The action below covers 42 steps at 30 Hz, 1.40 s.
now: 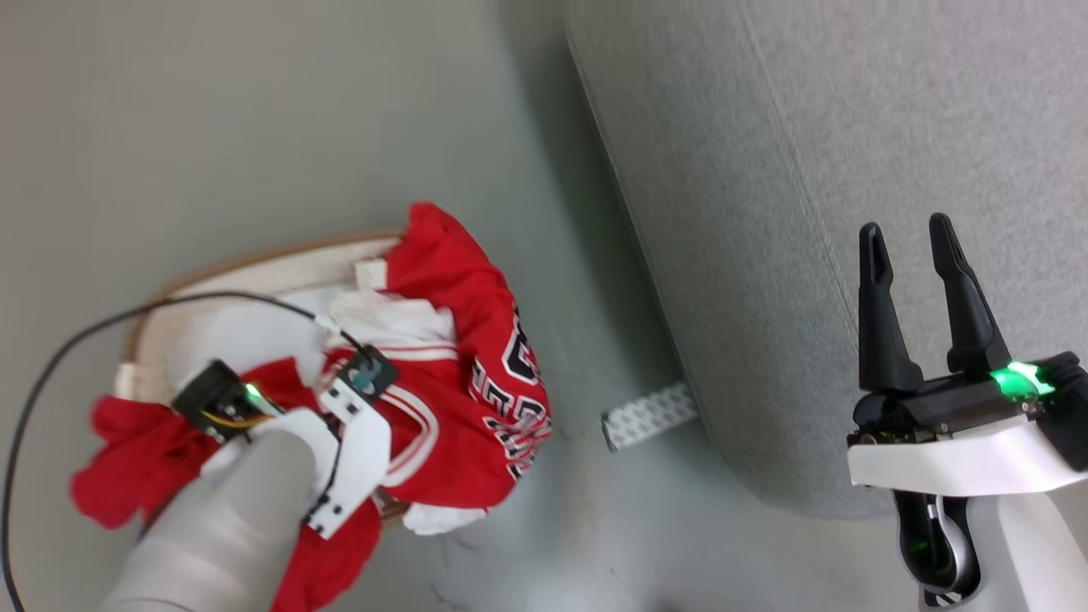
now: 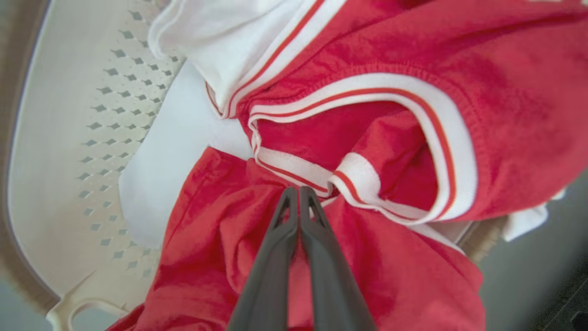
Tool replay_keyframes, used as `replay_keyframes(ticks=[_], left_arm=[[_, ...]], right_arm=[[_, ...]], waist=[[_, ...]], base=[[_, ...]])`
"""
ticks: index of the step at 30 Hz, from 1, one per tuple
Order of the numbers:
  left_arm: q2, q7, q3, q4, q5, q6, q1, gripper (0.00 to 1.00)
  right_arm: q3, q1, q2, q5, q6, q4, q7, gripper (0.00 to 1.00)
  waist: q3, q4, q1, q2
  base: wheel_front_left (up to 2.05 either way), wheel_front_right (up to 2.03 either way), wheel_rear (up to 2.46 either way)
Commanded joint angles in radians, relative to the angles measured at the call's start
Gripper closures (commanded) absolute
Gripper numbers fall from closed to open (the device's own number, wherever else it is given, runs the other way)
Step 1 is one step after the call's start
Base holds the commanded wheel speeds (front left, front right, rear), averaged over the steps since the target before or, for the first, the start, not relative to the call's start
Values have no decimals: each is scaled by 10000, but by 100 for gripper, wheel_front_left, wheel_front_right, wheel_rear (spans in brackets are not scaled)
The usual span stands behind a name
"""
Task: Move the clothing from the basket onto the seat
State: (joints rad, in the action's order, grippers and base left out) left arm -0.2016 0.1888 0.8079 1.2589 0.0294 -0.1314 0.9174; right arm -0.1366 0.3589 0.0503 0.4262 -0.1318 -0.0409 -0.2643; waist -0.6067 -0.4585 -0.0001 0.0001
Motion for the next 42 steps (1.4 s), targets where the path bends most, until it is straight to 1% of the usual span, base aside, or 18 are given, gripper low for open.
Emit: replay_keyframes(ticks=[1, 5, 9, 14, 22, 28, 33, 38, 42], left_arm=[[21, -122, -32, 50, 157, 16, -178, 100], [293, -928, -68, 6, 568, 16, -543, 100], [683, -1804, -82, -123, 1108, 16, -845, 100], [1072, -2634, -106, -391, 2076, 16, -1093, 100], [1402, -3821, -93, -1057, 3471, 16, -1355, 100], [1425, -4338, -161, -1872, 4410, 16, -1227, 100], [1380, -4474, -412, -2882, 5332, 16, -1036, 100], [1247, -4531, -604, -3981, 5852, 16, -770, 100], [1224, -4534, -735, -4748, 5971, 16, -487, 100]], right_arm=[[70, -192, 4, -74, 21, -81, -2, 0], [300, -380, 7, -434, 21, -200, -2, 0], [550, -653, 8, -755, 21, -336, -2, 0], [779, -1039, 13, -1143, 21, -475, -2, 0], [1035, -1620, 13, -1501, 21, -660, -2, 0], [1103, -2083, 10, -1596, 21, -739, -2, 0], [919, -2377, 51, -1577, 21, -804, -2, 0], [673, -2536, 125, -1474, 21, -870, -2, 0], [526, -2653, 188, -1414, 21, -916, -2, 0]], waist=[[645, 404, 1, -1], [1447, 802, 1, -1], [2293, 1239, 1, -1], [3262, 1784, 1, -1], [4549, 2497, 1, -1], [5323, 2973, 1, -1], [5781, 3218, 1, -1], [6017, 3335, 1, -1], [6081, 3407, 1, -1]], base=[[0, 0, 0], [0, 0, 0], [0, 0, 0], [0, 0, 0], [0, 0, 0], [0, 0, 0], [0, 0, 0], [0, 0, 0], [0, 0, 0]])
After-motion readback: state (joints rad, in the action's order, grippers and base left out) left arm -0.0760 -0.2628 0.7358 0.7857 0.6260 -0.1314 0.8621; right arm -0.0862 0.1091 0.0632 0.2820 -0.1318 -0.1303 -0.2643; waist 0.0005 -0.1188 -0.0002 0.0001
